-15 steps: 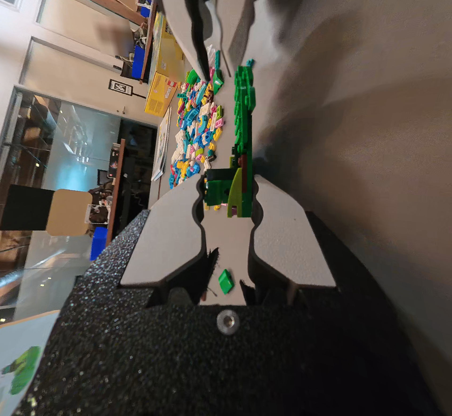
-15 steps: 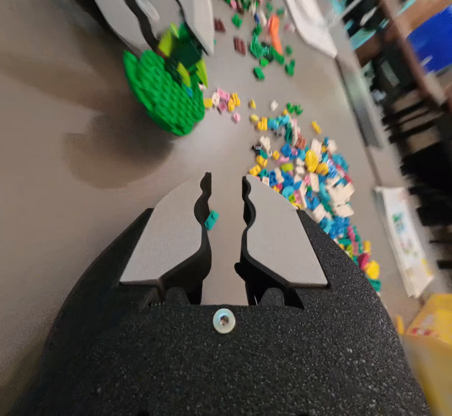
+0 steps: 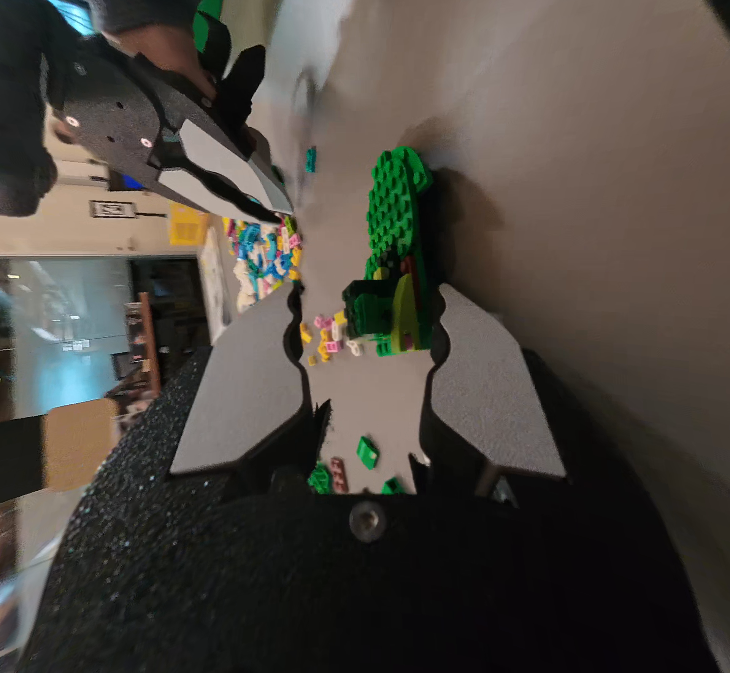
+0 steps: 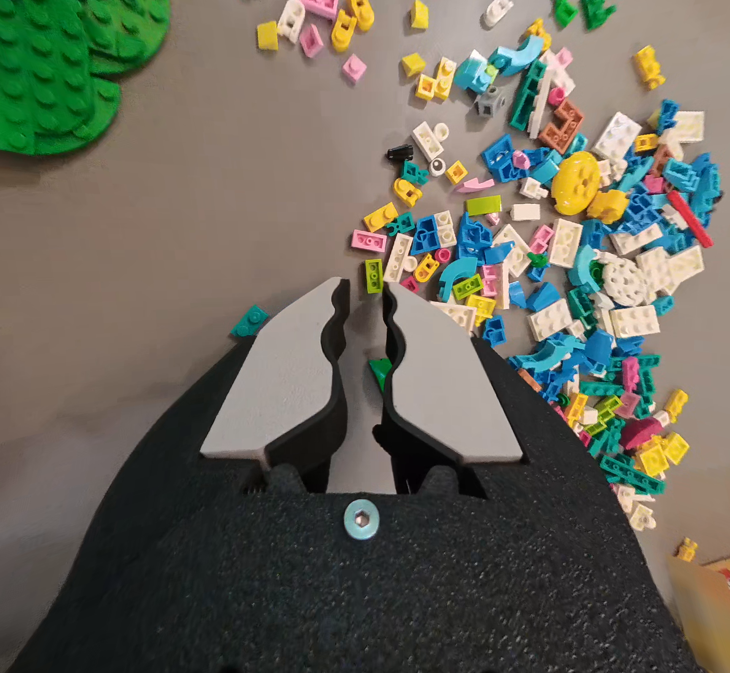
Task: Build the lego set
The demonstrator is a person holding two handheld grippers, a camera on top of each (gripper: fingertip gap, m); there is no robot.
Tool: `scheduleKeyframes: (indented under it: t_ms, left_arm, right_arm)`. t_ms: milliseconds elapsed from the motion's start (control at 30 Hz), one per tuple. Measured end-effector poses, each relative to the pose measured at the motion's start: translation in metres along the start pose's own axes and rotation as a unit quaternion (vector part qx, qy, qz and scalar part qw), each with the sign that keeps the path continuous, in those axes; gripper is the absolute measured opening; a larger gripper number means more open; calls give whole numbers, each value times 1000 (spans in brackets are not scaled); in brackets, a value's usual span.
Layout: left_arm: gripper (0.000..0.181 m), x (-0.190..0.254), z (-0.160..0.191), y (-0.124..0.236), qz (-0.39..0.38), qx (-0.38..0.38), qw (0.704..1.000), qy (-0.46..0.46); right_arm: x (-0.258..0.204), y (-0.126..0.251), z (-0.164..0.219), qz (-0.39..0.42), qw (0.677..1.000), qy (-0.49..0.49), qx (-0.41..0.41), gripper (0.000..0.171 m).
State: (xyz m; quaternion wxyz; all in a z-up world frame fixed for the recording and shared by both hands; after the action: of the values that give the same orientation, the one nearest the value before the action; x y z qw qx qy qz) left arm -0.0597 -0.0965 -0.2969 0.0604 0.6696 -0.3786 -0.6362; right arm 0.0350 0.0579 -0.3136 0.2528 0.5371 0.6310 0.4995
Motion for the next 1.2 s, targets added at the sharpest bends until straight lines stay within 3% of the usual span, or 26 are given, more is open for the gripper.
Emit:
scheduleKeyframes:
  t_ms: [167,400,533,667,867,933,1033,1133,1200]
  left_arm:
    - [80,4,6,11,93,9,992,86]
    - [85,4,15,14,124,-7,983,133]
    - [69,-14,12,15,78,45,976,196]
    - [51,-36,7,11,-17,58,975,215]
    - [48,-43,-7,6,-70,71,969,225]
    - [45,-52,0,9,-120,75,959,246]
    - [38,-61,27,14,-219,49,940,258]
    - [36,-60,51,11,-256,16,926,275]
    - [37,-60,58,8,-258,5,920,297]
  right_arm:
    - [4,-5,-1,-1,1000,14,-24,11]
    - [5,-6,-4,-6,1000,14,-24,7]
    - [-13,9,-25,-69,995,-28,72,6]
    - [-51,42,-63,-234,944,-70,223,6]
    - [-70,54,-78,-275,919,-68,272,6]
    - [-63,43,-64,-217,946,-80,227,6]
    - [-38,26,-22,-79,987,-111,87,6]
    - [-13,24,18,31,991,-129,-31,6]
    - [-4,24,37,64,986,-127,-89,6]
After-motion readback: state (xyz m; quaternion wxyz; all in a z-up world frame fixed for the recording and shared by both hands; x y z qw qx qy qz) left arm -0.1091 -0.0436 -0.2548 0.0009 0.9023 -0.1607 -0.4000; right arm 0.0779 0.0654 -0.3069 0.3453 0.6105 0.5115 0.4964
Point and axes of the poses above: each gripper's, where its closed fingertips meet, y back along the fingers, z out of its underside, x = y × z across the jaws, the point moved 3 cm from there along y, back along the fingers, and after that the axes turned 5 degrees about -x, right-handed, at the moved point
